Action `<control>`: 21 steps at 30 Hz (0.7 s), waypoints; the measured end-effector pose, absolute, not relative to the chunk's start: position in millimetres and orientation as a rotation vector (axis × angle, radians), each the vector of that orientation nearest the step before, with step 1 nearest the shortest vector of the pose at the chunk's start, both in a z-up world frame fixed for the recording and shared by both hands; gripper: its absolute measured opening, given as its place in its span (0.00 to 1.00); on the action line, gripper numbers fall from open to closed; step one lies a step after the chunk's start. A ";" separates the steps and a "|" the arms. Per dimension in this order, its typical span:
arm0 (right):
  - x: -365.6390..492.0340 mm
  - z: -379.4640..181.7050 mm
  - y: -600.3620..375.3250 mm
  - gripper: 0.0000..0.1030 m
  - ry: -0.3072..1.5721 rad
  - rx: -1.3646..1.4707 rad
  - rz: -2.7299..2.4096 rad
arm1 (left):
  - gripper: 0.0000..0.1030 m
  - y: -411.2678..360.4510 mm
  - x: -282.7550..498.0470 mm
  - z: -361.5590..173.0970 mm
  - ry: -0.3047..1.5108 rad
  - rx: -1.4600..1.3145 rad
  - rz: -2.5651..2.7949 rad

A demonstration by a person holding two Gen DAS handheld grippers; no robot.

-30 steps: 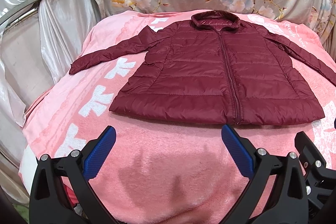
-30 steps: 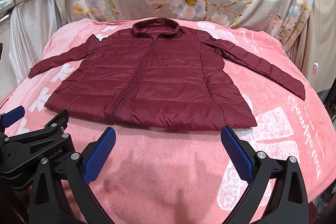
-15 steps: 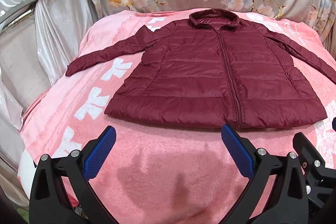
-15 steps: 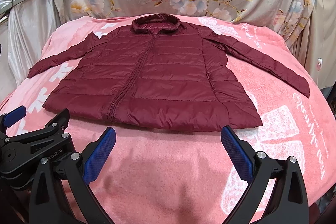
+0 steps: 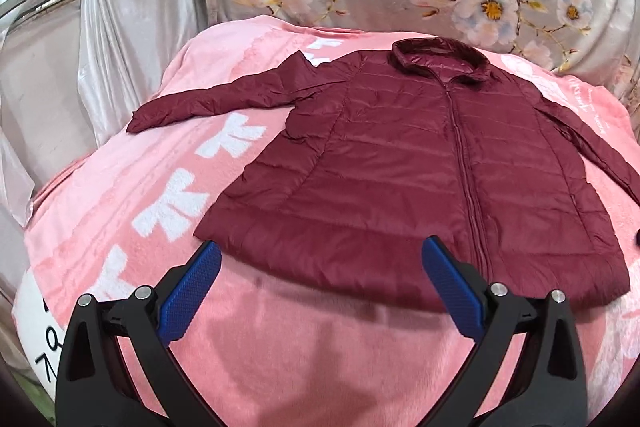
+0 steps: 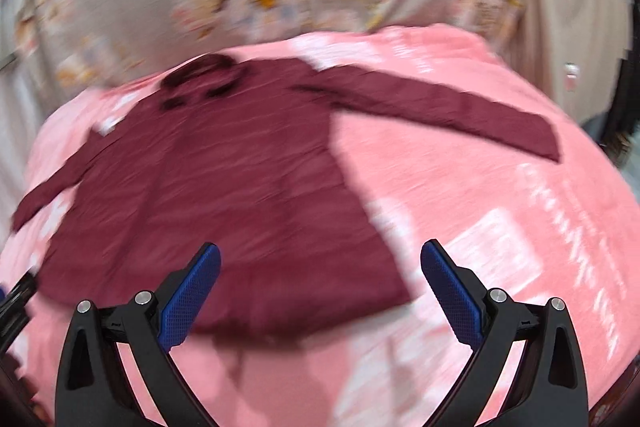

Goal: Fold large clothes
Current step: 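Reach the right tool to the jacket sleeve cuff and grasp it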

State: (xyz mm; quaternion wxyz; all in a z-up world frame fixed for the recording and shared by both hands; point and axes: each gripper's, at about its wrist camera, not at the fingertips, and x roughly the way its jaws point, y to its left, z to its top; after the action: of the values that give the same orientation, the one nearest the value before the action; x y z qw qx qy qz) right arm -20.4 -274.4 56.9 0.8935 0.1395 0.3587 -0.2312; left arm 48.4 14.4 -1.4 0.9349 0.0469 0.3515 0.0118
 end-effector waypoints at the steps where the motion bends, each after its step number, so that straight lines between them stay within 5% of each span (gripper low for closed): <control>1: -17.4 56.3 -291.5 0.95 0.733 0.289 -0.517 | 0.95 12.1 53.1 -1.5 0.718 0.104 0.024; 21: 0.6 -22.5 -582.8 0.93 0.682 0.756 -0.909 | 0.95 -37.2 150.1 -33.2 0.860 0.239 0.063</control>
State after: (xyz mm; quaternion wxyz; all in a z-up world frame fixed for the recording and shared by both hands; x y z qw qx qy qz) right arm 0.6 -582.8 -22.5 0.7761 0.3495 0.3151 -0.4199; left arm 150.1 -37.2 -33.2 0.9016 0.1155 0.4157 0.0306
